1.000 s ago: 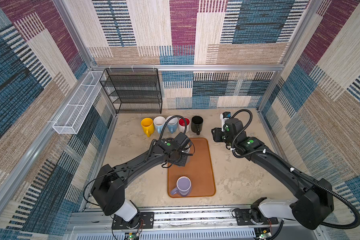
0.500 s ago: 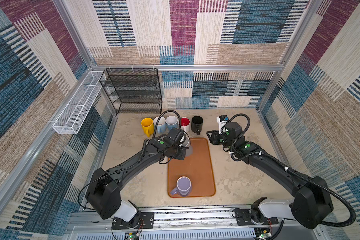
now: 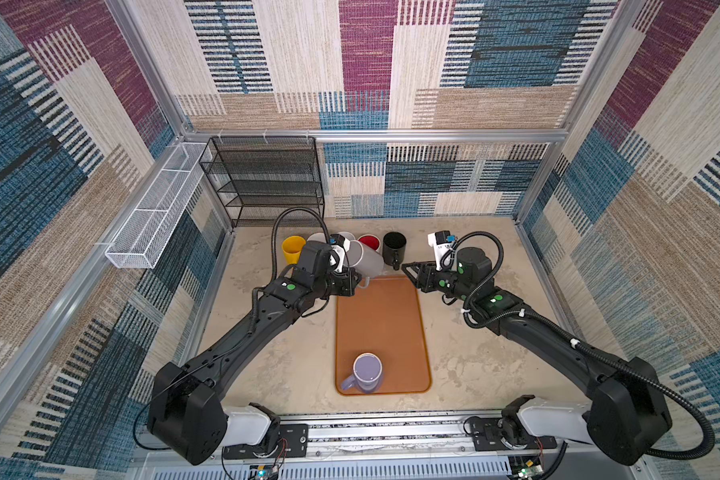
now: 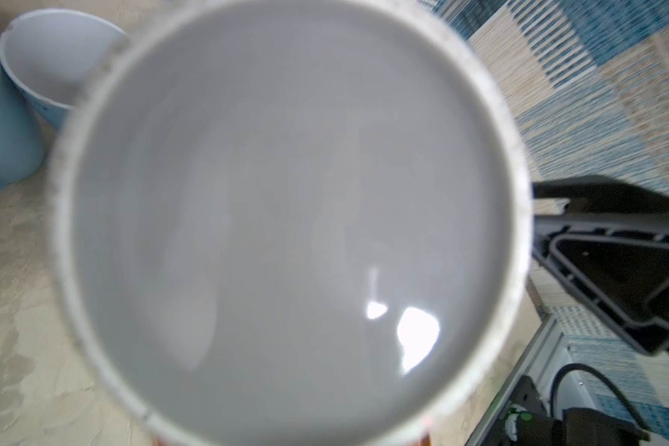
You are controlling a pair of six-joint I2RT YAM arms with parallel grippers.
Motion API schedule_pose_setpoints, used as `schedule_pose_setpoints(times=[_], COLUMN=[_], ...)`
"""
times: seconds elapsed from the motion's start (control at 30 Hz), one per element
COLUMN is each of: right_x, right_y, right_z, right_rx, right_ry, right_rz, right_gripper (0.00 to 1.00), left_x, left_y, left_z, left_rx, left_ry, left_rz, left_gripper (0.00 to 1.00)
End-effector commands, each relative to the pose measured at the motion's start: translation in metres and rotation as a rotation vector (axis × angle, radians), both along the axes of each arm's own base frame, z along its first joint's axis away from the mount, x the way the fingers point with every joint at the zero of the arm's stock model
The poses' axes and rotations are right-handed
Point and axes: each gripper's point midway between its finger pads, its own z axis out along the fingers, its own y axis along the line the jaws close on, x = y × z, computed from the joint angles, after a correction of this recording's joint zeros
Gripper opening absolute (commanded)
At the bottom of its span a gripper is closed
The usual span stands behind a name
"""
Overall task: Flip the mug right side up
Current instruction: 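Carry the grey mug toward the right gripper while the right gripper closes on it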
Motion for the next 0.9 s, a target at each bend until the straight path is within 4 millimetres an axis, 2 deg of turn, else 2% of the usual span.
schedule_pose_setpoints(times=[0.0, 0.17, 0.43, 0.87], right_x=[-0.008, -0.020, -0.031, -0.050], right_y=[0.011, 0.020, 0.033, 0.047], right_z=[0.026, 0.033, 0.035, 0.055], right_rx=[0.100, 0.177, 0.242, 0.342], right_ry=[-0.052, -0.059, -0.059, -0.102], right_rz=[0.071, 0.152, 0.239, 0.346], right_gripper=[0.44, 0.42, 0.43, 0.42], left_x=[0.006, -0.003, -0.025, -0.055], left_y=[-0.017, -0.016, -0.019, -0.024], left_z=[0.059, 0.080, 0.101, 0.128], left_rx=[-0.219, -0.300, -0.379, -0.487], left_ry=[-0.157, -0.245, -0.329, -0.427], left_rz=[-0.059, -0.083, -0.167, -0.298], left_gripper=[0.00, 0.00, 0.00, 0.00])
